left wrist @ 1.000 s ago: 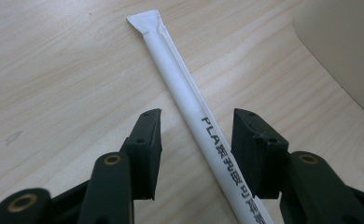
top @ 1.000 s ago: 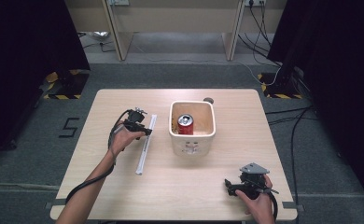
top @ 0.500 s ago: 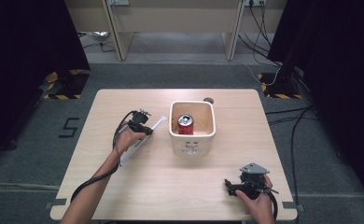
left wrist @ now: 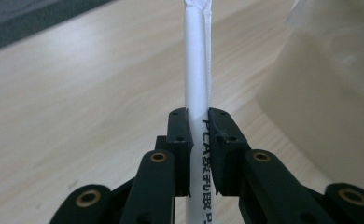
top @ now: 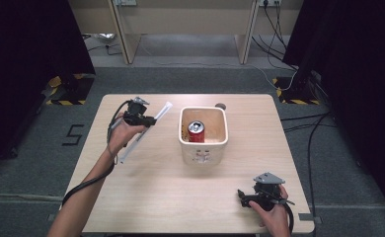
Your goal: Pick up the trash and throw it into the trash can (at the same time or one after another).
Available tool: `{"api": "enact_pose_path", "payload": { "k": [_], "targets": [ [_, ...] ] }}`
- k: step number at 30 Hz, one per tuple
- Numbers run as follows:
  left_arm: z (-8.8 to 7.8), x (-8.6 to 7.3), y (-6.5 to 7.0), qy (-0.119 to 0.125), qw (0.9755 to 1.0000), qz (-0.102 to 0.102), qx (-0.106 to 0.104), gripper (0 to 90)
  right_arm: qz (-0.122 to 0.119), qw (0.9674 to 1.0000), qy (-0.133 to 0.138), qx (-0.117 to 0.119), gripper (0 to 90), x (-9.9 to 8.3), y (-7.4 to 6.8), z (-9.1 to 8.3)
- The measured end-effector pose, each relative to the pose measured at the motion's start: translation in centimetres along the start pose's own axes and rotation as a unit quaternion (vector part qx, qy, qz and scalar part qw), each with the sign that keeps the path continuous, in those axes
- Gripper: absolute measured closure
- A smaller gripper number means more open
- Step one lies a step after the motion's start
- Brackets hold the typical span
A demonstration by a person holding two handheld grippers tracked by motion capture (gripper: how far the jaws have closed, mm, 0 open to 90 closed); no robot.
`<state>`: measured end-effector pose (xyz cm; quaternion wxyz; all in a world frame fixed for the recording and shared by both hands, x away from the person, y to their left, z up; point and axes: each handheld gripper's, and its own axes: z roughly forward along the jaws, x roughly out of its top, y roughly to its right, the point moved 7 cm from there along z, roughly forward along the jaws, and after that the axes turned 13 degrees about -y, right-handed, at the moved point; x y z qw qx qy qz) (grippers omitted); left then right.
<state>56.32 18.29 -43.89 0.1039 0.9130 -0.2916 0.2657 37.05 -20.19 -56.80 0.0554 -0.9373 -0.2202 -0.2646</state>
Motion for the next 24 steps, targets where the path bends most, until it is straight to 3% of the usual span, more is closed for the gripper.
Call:
{"api": "enact_pose_path", "payload": {
  "k": [6,10,17,24],
  "targets": [
    [-3.5,4.0,2.1,0.033,0.999,0.029,-0.005,78.9,0.0,1.0,0.0,0.0,0.2,0.0,0.0,0.0],
    [-4.8,6.3,4.0,0.044,0.9977,0.05,-0.01,78.8,0.001,1.0,0.0,0.001,0.2,0.0,0.0,0.0],
    [-5.4,8.9,6.9,0.049,0.9954,0.077,-0.029,78.9,0.0,1.0,0.0,0.0,0.2,0.0,0.0,0.0],
    [-5.6,11.2,9.5,0.062,0.993,0.091,-0.043,78.8,0.0,1.0,-0.001,0.0,0.2,0.0,0.0,0.0]
  ]
}}
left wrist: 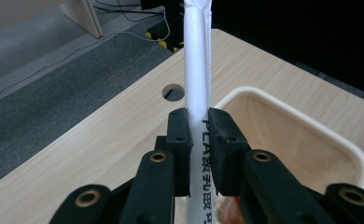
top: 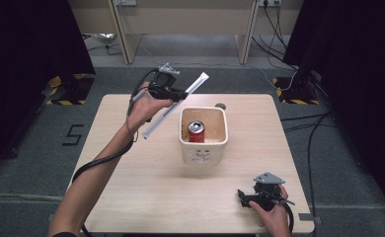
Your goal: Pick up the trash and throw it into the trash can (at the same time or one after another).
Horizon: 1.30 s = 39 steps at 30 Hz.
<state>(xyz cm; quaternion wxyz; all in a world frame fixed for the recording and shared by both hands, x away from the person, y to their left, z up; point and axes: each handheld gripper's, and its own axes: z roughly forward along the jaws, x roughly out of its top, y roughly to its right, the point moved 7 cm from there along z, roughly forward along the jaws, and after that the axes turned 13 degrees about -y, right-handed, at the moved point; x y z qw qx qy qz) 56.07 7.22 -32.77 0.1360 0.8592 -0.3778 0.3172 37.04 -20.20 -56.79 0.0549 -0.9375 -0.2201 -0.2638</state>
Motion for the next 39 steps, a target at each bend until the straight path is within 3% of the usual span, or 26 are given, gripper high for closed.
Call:
{"api": "enact_pose_path", "payload": {
  "k": [12,16,23,39],
  "targets": [
    [2.5,4.8,4.5,0.015,0.999,0.033,-0.025,78.7,-0.002,1.0,0.001,0.001,0.2,0.0,0.0,0.0],
    [3.4,5.7,5.0,0.016,0.9988,0.034,-0.033,78.7,-0.003,1.0,0.001,0.001,0.2,0.0,0.0,0.0],
    [4.7,6.6,6.0,0.017,0.9983,0.036,-0.042,78.7,-0.005,1.0,0.001,0.002,0.2,0.0,-0.1,0.0],
    [7.7,7.0,10.5,0.027,0.995,0.062,-0.074,78.6,-0.005,1.0,0.001,0.003,0.2,0.1,-0.1,0.1]
  ]
}}
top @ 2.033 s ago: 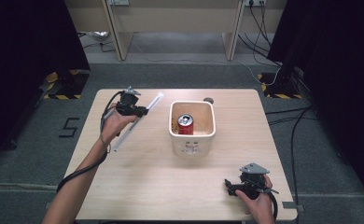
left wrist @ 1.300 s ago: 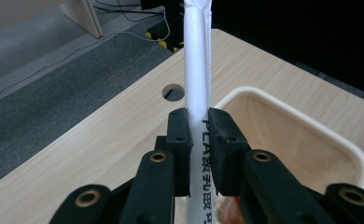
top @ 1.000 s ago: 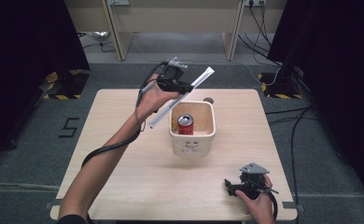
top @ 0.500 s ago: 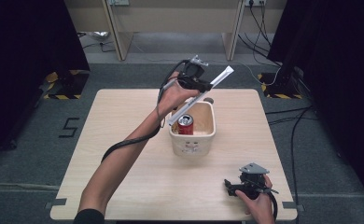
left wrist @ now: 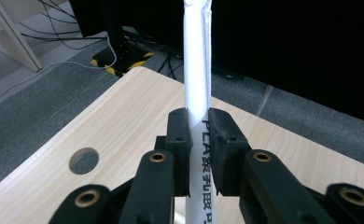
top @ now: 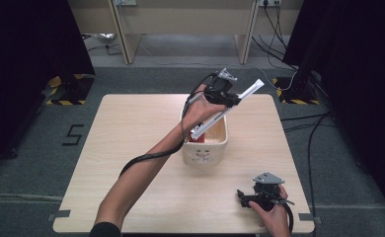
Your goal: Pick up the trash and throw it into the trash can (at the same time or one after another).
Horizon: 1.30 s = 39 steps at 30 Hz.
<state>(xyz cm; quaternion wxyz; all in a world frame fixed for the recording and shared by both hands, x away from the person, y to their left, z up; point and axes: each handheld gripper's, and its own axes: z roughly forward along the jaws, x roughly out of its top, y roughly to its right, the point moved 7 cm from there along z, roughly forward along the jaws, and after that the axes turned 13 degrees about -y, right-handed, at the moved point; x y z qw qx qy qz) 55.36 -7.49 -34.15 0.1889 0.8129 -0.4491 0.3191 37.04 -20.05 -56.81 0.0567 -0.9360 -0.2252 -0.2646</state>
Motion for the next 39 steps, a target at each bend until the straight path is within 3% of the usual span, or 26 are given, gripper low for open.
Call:
{"api": "enact_pose_path", "payload": {
  "k": [16,28,39],
  "targets": [
    [2.7,-0.8,0.6,-0.007,1.0,0.005,0.002,78.6,-0.002,1.0,0.0,0.0,0.2,0.0,0.0,0.0],
    [1.7,-3.1,0.1,-0.022,0.9997,0.003,0.006,76.6,0.0,1.0,-0.001,0.002,0.2,0.0,-0.1,0.0],
    [0.0,-4.2,-1.1,-0.039,0.9985,-0.029,0.026,44.1,0.0,1.0,-0.002,0.002,0.2,0.0,-0.1,0.0]
  ]
}}
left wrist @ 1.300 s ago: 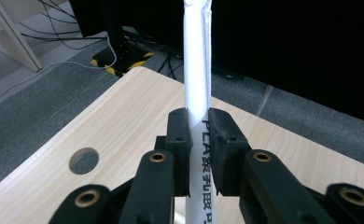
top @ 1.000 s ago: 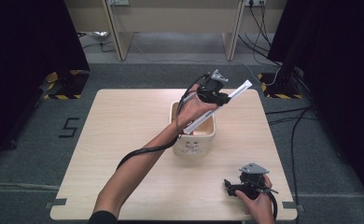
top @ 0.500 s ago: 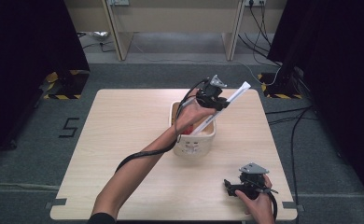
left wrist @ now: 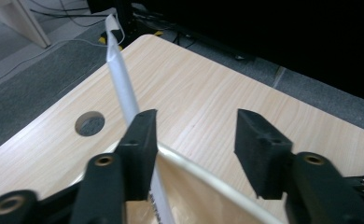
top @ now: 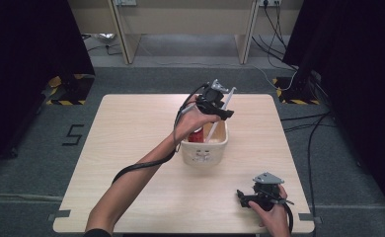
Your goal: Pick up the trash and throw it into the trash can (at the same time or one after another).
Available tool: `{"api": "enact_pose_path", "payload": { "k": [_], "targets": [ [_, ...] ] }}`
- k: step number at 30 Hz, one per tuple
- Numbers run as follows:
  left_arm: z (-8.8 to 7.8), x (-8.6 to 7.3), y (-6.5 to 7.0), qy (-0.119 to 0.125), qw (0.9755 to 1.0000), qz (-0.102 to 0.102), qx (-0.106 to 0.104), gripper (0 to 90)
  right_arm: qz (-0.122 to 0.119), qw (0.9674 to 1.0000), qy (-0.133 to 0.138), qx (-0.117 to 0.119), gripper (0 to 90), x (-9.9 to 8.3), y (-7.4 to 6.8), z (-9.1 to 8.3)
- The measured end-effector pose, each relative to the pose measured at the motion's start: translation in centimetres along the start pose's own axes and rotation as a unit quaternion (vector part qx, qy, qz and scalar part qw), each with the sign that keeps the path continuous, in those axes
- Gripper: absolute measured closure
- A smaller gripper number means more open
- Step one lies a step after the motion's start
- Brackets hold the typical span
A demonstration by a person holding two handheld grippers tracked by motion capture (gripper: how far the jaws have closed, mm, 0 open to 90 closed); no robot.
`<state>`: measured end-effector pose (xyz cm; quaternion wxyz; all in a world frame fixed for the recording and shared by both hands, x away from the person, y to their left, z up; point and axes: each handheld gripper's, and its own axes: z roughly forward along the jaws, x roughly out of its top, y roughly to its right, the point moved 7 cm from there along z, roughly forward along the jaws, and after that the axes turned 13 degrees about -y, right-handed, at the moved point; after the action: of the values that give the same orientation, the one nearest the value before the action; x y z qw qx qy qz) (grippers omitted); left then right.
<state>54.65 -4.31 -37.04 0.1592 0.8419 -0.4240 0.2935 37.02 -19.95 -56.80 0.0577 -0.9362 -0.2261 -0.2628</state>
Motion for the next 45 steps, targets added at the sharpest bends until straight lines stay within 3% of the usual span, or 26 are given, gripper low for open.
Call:
{"api": "enact_pose_path", "payload": {
  "k": [12,18,34,41,45],
  "targets": [
    [-1.5,-1.7,0.5,-0.015,0.9998,-0.004,-0.013,33.4,0.0,1.0,0.0,0.0,0.2,0.0,0.0,0.0],
    [-2.6,-3.0,0.4,-0.003,0.9997,-0.012,-0.02,30.5,0.0,1.0,0.0,0.0,0.2,0.0,0.0,0.0],
    [-5.4,-8.8,-1.2,0.027,0.9986,-0.04,-0.02,25.7,0.001,1.0,0.001,0.001,0.2,0.0,0.0,0.0],
    [-6.4,-11.1,-1.7,0.038,0.9985,-0.039,-0.007,24.0,0.001,1.0,0.001,0.0,0.2,0.0,0.0,0.0],
    [-7.0,-12.4,-2.0,0.049,0.9978,-0.044,-0.012,22.8,0.001,1.0,0.001,0.0,0.2,0.0,0.0,0.0]
  ]
}}
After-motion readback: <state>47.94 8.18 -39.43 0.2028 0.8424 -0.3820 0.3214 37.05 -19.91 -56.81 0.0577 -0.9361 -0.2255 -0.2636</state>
